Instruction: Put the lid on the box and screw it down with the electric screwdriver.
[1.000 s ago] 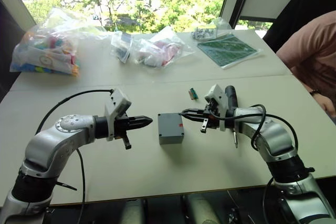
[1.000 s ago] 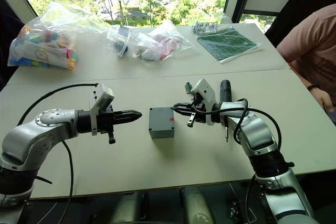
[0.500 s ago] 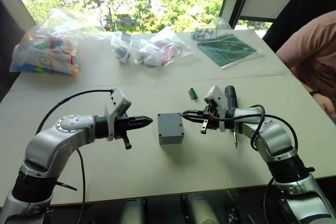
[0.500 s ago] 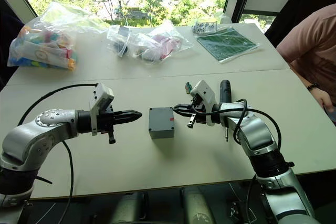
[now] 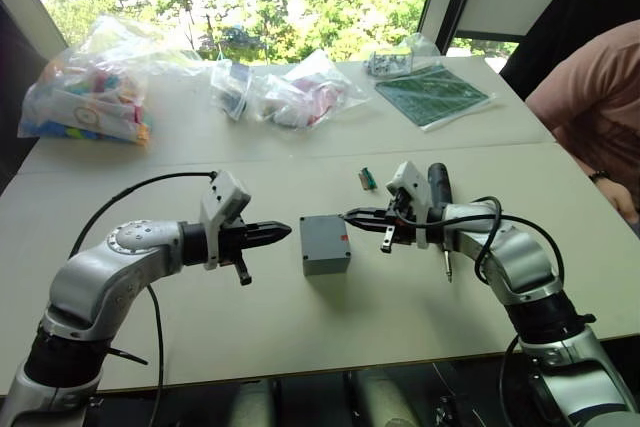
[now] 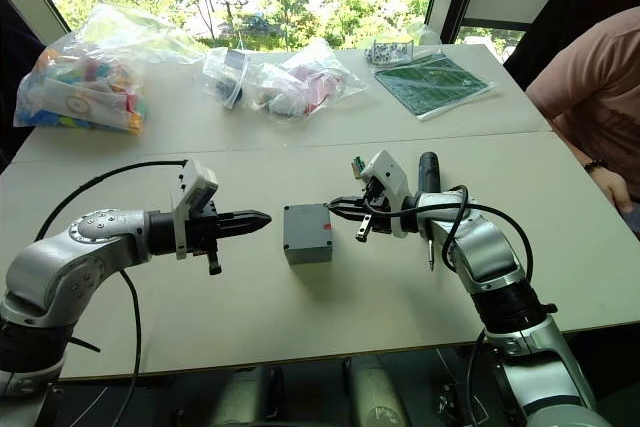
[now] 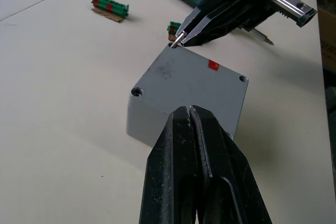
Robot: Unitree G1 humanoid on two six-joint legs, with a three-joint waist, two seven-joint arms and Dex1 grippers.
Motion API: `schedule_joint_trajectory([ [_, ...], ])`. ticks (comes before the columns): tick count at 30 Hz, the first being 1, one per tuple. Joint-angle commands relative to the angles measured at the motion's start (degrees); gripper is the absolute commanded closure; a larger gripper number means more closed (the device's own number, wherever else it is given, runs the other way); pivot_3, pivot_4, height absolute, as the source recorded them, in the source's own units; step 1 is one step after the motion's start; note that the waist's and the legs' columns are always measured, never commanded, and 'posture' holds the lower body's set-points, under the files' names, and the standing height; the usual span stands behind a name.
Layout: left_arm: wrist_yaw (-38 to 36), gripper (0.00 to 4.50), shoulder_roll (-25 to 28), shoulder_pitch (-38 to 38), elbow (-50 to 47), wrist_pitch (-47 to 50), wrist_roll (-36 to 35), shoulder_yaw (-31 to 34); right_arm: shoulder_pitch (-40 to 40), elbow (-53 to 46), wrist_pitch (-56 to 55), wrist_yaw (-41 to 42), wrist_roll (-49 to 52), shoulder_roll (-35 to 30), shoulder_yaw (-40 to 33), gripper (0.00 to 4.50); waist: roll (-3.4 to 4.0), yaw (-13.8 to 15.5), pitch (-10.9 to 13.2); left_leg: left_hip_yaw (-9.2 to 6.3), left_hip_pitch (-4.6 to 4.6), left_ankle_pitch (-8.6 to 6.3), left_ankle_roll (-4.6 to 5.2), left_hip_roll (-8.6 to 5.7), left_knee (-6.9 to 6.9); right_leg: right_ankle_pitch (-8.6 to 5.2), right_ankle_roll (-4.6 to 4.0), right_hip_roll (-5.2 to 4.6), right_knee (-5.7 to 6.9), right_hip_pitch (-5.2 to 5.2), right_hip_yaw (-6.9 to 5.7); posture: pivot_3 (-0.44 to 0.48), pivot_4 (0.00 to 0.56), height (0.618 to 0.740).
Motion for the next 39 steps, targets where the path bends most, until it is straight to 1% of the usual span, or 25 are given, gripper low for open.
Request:
schedule_joint_trajectory([
  [1,0.14,4.50,-0.09,0.04,-1.90,-0.94,-0.37,0.53,-1.57,-1.19,0.10,0.10,0.94,0.49,-1.04,4.46,0.00,0.00,0.00,0.00,0.00,0.00,0.00,0.00,0.00,0.00,0.00,0.00,0.00,0.00,0.00,0.000,0.150,0.740],
  [26,0.82,4.50,-0.63,0.52,-2.27,-0.99,-0.34,0.54,-2.80,-0.06,0.41,-0.08,1.15,1.47,-0.65,4.46,0.00,0.01,0.00,0.00,0.00,0.00,0.00,0.00,0.00,0.00,0.00,0.00,0.00,0.00,0.00,0.000,0.150,0.740],
  [39,1.01,4.50,-0.88,0.72,-2.41,-1.13,-0.28,0.34,-3.34,0.82,0.24,1.30,-0.49,0.66,0.88,4.46,0.00,0.01,0.00,0.00,0.00,0.00,0.00,0.00,0.00,0.00,0.00,0.00,0.00,0.00,0.00,0.000,0.150,0.740],
])
